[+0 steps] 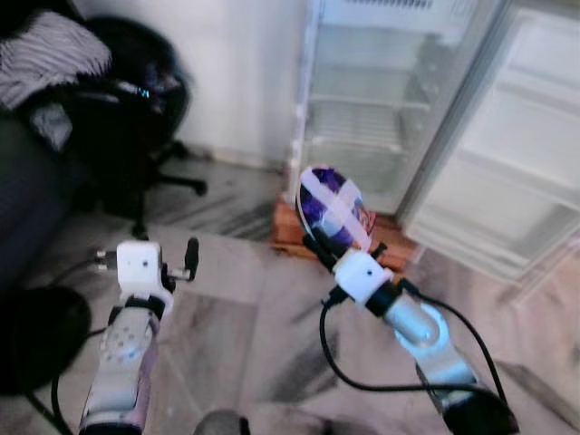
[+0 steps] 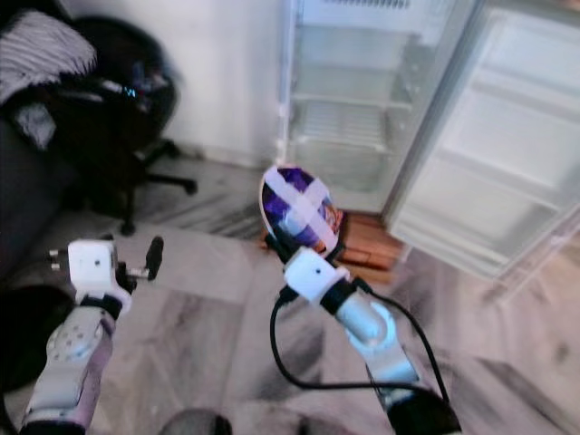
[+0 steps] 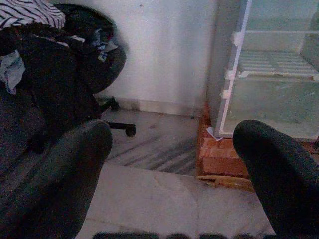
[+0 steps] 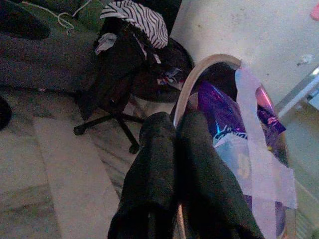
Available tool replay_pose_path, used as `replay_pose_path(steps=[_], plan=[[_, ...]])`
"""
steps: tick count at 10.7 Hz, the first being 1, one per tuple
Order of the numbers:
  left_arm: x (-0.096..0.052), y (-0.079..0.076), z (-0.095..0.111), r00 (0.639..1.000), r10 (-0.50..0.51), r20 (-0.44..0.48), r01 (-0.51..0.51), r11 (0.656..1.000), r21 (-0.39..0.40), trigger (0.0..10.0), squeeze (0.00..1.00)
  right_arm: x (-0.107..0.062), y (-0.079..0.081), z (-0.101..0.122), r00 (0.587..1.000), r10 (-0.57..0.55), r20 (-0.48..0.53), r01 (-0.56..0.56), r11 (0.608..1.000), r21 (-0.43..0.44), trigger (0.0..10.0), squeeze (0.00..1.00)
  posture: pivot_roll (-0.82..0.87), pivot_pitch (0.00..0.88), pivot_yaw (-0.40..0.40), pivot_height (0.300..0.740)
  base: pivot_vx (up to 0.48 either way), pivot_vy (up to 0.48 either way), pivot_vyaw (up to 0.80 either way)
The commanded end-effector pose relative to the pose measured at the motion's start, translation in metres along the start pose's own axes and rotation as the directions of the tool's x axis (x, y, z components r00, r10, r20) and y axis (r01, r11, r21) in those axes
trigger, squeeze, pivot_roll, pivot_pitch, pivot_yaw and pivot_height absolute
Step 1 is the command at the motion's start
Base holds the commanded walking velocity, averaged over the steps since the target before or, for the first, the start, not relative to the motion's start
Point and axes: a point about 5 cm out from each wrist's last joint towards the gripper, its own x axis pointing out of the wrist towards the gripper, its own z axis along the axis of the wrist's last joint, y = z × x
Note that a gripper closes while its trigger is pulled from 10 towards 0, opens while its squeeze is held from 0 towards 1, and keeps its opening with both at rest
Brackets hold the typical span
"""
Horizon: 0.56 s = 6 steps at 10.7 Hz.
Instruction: Restocking fridge
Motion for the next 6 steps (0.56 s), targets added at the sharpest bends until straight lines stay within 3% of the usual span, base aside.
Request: replay_pose_path(steps=[1, 2, 6], plan=[[0.0008, -0.0082, -0.0004, 1.0, -0.022, 0.0, 0.022, 1.0, -0.014, 10.0, 0.0, -0.0056, -0.0069, -0.0021, 1.0, -0.021, -0.01, 0.021, 1.0, -0.008, 10.0, 0.0, 0.09, 0.068, -0.055, 0.74, 0.0, 0.431, 0.0], [0.0009, -0.0087, -0.0004, 1.0, -0.031, 0.003, 0.031, 1.0, -0.005, 10.0, 0.0, -0.0058, -0.0077, -0.0023, 1.0, -0.024, -0.014, 0.024, 1.0, -0.012, 10.0, 0.0, 0.09, 0.069, -0.058, 0.74, 0.247, 0.412, 0.0], [0.0019, -0.013, 0.0004, 0.998, -0.066, 0.012, 0.066, 0.998, 0.004, 10.0, 0.0, -0.0057, -0.0126, -0.0038, 0.998, -0.052, -0.024, 0.052, 0.999, -0.003, 10.0, 0.0, 0.09, 0.066, -0.062, 0.74, 0.472, 0.0, 0.0]])
